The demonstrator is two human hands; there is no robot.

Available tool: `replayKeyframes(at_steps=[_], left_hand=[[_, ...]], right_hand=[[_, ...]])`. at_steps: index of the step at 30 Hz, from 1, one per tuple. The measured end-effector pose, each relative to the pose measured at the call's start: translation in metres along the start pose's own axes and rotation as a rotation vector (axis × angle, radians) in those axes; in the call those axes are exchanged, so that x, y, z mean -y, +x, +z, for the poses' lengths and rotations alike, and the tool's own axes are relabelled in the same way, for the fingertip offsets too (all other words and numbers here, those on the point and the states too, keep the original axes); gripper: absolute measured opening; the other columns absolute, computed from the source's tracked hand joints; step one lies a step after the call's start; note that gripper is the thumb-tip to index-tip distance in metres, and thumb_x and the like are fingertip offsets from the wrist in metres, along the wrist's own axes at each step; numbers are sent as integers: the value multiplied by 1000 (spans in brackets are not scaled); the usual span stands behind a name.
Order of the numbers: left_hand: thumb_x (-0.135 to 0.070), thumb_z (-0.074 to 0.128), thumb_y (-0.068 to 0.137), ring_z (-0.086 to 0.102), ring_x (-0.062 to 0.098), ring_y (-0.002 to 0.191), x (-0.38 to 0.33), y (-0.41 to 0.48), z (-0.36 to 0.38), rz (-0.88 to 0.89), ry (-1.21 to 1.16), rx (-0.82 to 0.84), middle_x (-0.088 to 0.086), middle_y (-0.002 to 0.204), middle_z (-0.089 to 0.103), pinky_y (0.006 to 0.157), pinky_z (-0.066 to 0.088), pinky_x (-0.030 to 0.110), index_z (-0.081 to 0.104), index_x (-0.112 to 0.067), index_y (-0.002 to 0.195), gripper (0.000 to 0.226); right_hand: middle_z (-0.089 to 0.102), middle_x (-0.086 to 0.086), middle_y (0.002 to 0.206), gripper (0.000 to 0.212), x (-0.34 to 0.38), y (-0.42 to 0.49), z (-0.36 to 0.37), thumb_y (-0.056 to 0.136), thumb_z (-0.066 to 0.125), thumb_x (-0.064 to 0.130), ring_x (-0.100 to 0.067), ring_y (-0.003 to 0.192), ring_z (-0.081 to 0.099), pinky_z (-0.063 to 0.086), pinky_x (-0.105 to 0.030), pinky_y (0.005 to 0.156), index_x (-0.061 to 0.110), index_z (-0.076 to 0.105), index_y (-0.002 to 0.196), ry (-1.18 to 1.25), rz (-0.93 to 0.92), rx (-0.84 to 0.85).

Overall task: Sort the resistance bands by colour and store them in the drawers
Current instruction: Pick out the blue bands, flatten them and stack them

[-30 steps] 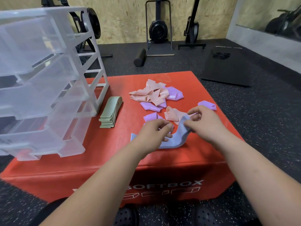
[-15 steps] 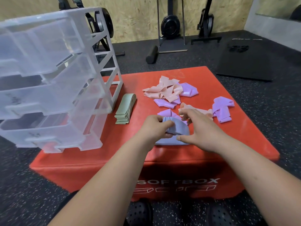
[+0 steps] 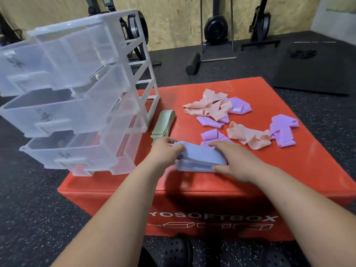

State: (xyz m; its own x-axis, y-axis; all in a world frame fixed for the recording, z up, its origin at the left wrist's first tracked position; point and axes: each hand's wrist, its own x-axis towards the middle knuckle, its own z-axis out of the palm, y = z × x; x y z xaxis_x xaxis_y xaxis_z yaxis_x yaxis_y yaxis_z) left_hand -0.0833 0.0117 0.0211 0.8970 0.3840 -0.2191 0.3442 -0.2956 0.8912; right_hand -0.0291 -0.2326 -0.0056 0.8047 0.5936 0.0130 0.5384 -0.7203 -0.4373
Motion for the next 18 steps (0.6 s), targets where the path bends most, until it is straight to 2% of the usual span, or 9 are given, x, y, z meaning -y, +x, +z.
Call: replayKeyframes(at_steps=[2, 4, 5, 9, 12, 15, 17, 18], left_hand=[[-16, 73, 87, 71, 22, 73, 9, 5, -7, -14, 14, -34, 14, 99, 76, 58, 54, 29, 70, -13, 110, 24], [-19, 75, 83, 70, 24, 75, 19, 10, -10, -25, 38, -72, 14, 100, 74, 68, 60, 41, 69, -16, 108, 26], [-21, 76, 82, 68, 22, 74, 24, 12, -12, -28, 67, -83, 12, 100, 73, 73, 61, 42, 69, -17, 108, 27], [-25, 73, 86, 63, 19, 72, 40, 18, -12, -32, 184, -60, 5, 96, 67, 71, 54, 35, 65, -15, 119, 35], [-29, 69, 89, 68, 26, 98, 45, 19, -9, 29, 393, -55, 8, 118, 67, 82, 53, 35, 61, -16, 131, 45], [-31, 64, 93, 54, 33, 121, 44, 13, -3, 179, 710, -128, 10, 138, 50, 100, 49, 42, 55, -20, 139, 49], [-27, 63, 93, 49, 32, 126, 43, 10, -2, 393, 799, -167, 7, 139, 50, 103, 47, 46, 57, -22, 138, 46], [-27, 63, 93, 52, 31, 126, 43, 10, -3, 510, 781, -135, 4, 138, 55, 103, 47, 46, 59, -22, 137, 44]], right_hand=[[49, 11, 151, 75, 3, 3, 3, 88, 75, 50, -17, 131, 53, 46, -37, 104, 35, 41, 153, -21, -14, 5], [50, 10, 148, 70, 5, 6, 7, 90, 73, 52, -17, 129, 54, 47, -37, 101, 37, 43, 151, -65, -32, 17], [51, 10, 145, 67, 6, 7, 8, 90, 72, 53, -17, 127, 54, 48, -38, 99, 37, 44, 149, -86, -40, 21], [52, 11, 140, 65, 7, 10, 12, 90, 70, 57, -18, 126, 54, 50, -40, 96, 39, 45, 147, -137, -58, 34], [51, 12, 141, 66, 6, 12, 13, 90, 70, 57, -16, 127, 53, 50, -40, 98, 39, 45, 148, -152, -64, 44], [52, 15, 138, 66, 5, 14, 15, 89, 69, 60, -15, 127, 52, 51, -42, 97, 42, 45, 148, -155, -67, 44], [52, 14, 136, 65, 6, 14, 15, 90, 68, 60, -14, 126, 52, 51, -41, 97, 42, 45, 148, -157, -62, 51], [52, 14, 136, 65, 6, 14, 15, 90, 67, 60, -14, 125, 52, 51, -40, 97, 41, 45, 148, -161, -57, 57]])
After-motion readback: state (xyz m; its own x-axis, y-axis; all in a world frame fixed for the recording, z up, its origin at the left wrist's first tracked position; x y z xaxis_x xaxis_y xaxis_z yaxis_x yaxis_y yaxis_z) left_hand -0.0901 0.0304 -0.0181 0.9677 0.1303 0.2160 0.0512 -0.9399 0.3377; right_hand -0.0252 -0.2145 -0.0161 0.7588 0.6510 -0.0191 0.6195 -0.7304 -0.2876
